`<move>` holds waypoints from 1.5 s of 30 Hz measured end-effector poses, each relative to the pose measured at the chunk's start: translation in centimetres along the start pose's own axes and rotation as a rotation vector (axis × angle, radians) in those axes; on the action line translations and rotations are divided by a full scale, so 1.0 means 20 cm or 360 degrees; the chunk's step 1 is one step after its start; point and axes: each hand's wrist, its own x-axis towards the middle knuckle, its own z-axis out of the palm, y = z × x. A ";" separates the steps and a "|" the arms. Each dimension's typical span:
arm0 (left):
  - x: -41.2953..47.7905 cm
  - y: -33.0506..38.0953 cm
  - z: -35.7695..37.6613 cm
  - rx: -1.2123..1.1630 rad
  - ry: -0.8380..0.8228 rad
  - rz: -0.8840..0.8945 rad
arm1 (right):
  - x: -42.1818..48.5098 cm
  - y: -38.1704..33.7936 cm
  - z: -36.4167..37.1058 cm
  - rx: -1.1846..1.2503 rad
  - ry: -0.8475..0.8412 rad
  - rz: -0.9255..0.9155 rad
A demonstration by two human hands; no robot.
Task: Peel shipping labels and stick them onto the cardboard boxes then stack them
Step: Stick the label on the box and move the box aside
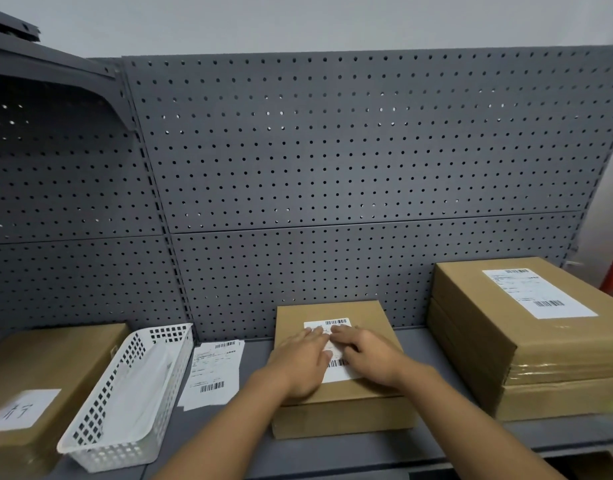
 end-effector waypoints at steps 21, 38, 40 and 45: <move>-0.16 0.00 0.08 -0.0061 0.0094 0.0183 | -0.21 -0.02 0.04 -0.0125 0.0110 -0.0058; -0.37 -0.04 0.17 -0.0222 0.0445 0.0411 | -0.38 -0.01 0.03 0.0159 0.0166 -0.0136; -0.36 -0.06 0.22 -0.0390 0.0471 0.0365 | -0.38 0.00 0.06 0.0168 0.0158 -0.0151; -0.31 -0.10 0.32 -0.0429 0.0629 0.0298 | -0.37 0.03 0.10 0.0112 0.0197 -0.0162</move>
